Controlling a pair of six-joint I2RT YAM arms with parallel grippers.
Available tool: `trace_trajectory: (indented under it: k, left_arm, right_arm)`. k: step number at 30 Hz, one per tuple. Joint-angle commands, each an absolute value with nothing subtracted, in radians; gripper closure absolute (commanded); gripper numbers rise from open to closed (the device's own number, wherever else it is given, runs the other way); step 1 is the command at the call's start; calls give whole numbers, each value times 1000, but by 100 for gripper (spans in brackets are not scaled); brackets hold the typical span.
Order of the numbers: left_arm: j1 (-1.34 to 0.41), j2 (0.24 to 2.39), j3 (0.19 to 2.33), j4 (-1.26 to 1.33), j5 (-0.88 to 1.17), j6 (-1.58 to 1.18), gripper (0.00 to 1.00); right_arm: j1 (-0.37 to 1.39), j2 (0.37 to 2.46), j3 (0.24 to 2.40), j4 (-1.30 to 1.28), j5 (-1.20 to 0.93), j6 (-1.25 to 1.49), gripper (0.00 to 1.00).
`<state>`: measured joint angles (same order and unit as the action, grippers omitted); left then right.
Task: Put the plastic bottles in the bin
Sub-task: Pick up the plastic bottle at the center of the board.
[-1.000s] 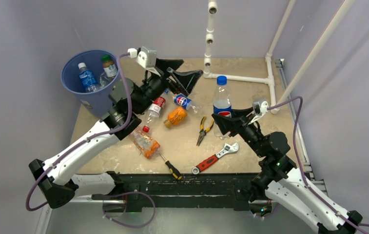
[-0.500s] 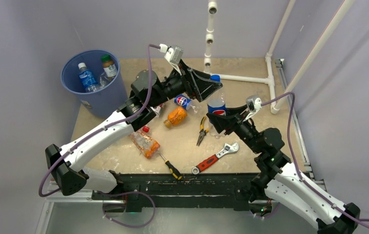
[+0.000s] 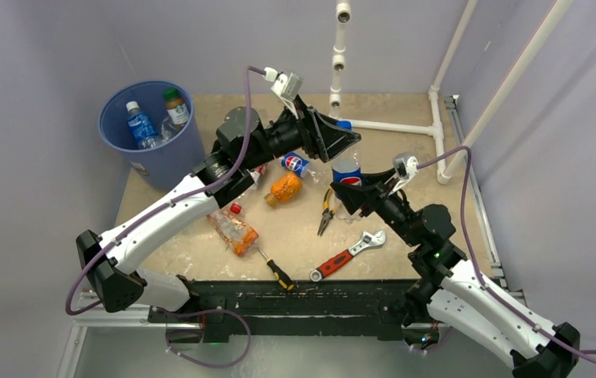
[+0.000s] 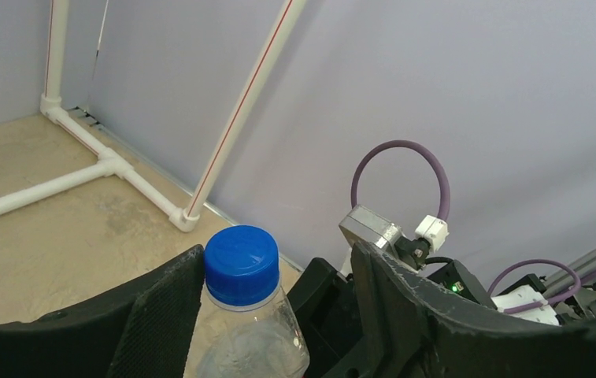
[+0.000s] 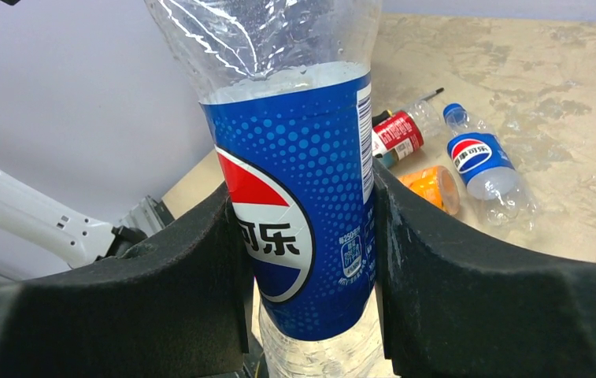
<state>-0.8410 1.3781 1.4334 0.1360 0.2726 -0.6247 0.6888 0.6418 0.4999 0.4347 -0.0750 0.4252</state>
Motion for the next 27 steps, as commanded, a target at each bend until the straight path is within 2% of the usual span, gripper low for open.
trace_trajectory:
  k: [1,3,10,11,12,15,17,22,27]
  left_arm:
    - [-847,1392,1481,119,282,-613,33]
    - [-845,1397,1485,112,281,-609,40]
    - [-846,1413,1498,99,283,-608,86]
    - [-846,1412,1498,97,283,-605,96]
    - [-847,1411,1505,86,274,-598,100]
    - [-845,1383,1537,13,201,-536,100]
    - [-845,1345,1572,-71,110,-459,100]
    - [-842,1253,1718,-263,-282,-182,100]
    - [-838,1251,1867,-265,-732,142,100]
  right_arm:
    - [696,646,518,474,-96,420,65]
    - [696,647,517,472,-97,419,65]
    - [698,647,518,467,-105,417,66]
    - [697,648,519,465,-108,417,64]
    - [698,648,522,458,-109,421,58]
    - [698,639,547,411,-111,428,19]
    - [698,613,572,365,-99,428,3]
    - [697,527,649,250,-84,385,1]
    - [698,481,632,244,-84,384,1]
